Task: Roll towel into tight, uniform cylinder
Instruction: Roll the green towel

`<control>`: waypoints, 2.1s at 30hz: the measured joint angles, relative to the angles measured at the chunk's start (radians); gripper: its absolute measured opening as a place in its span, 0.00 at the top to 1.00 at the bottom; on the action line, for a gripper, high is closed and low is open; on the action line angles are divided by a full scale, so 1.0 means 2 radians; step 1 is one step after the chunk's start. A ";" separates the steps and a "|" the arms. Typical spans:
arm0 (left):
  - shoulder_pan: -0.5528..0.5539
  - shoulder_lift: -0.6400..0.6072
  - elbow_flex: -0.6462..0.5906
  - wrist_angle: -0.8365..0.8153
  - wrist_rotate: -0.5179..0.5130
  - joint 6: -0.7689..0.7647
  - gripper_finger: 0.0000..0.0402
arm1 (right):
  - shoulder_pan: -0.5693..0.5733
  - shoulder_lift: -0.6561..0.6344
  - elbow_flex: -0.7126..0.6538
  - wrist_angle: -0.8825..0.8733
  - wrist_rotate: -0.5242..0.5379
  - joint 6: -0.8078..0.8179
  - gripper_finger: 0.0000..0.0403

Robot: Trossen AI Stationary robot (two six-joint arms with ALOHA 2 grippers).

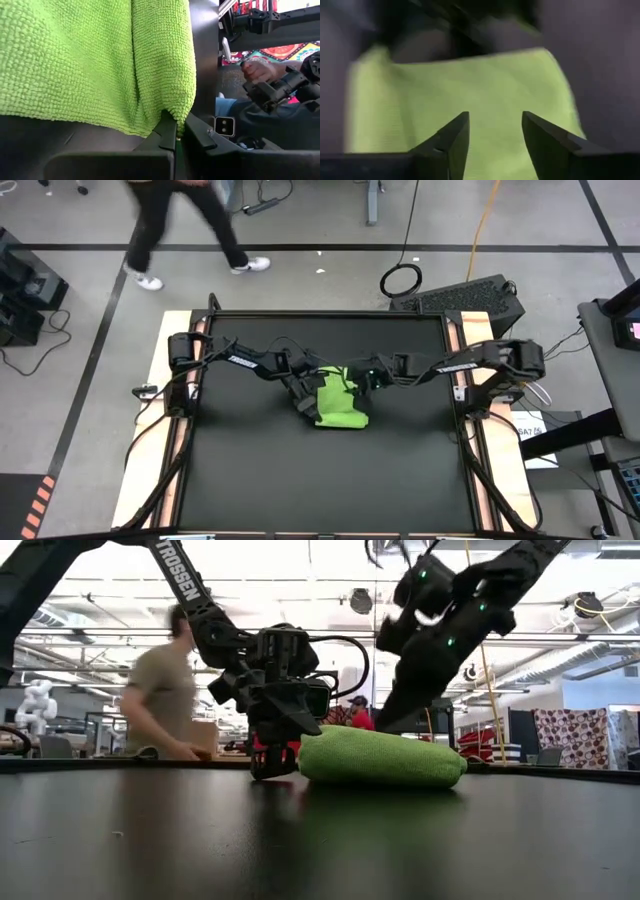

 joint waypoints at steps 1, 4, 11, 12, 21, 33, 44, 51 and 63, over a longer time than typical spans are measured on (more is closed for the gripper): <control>0.001 0.000 0.000 0.000 0.000 0.000 0.97 | 0.005 -0.006 0.000 -0.001 -0.008 -0.003 0.56; 0.001 0.000 0.000 0.000 0.000 0.000 0.97 | 0.029 -0.022 0.000 -0.013 -0.024 -0.011 0.55; 0.001 0.000 0.000 -0.007 -0.008 0.005 0.97 | 0.098 -0.027 0.000 -0.054 -0.002 0.010 0.58; 0.001 0.000 0.000 -0.008 -0.008 0.007 0.97 | 0.108 -0.027 0.000 -0.059 0.011 0.013 0.59; 0.000 0.000 0.001 -0.017 -0.014 0.011 0.97 | 0.180 -0.027 -0.038 -0.055 0.108 0.079 0.57; -0.008 -0.001 0.001 -0.019 -0.056 0.004 0.94 | 0.230 -0.027 -0.090 0.018 0.190 0.101 0.45; -0.013 -0.002 0.003 -0.030 -0.088 0.008 0.83 | 0.230 -0.025 -0.154 0.093 0.197 0.110 0.44; -0.018 -0.002 0.003 -0.030 -0.110 0.005 0.78 | 0.223 -0.025 -0.176 0.136 0.196 0.094 0.48; -0.018 -0.004 0.004 -0.025 -0.117 -0.002 0.64 | 0.198 -0.004 -0.193 0.179 0.167 0.083 0.67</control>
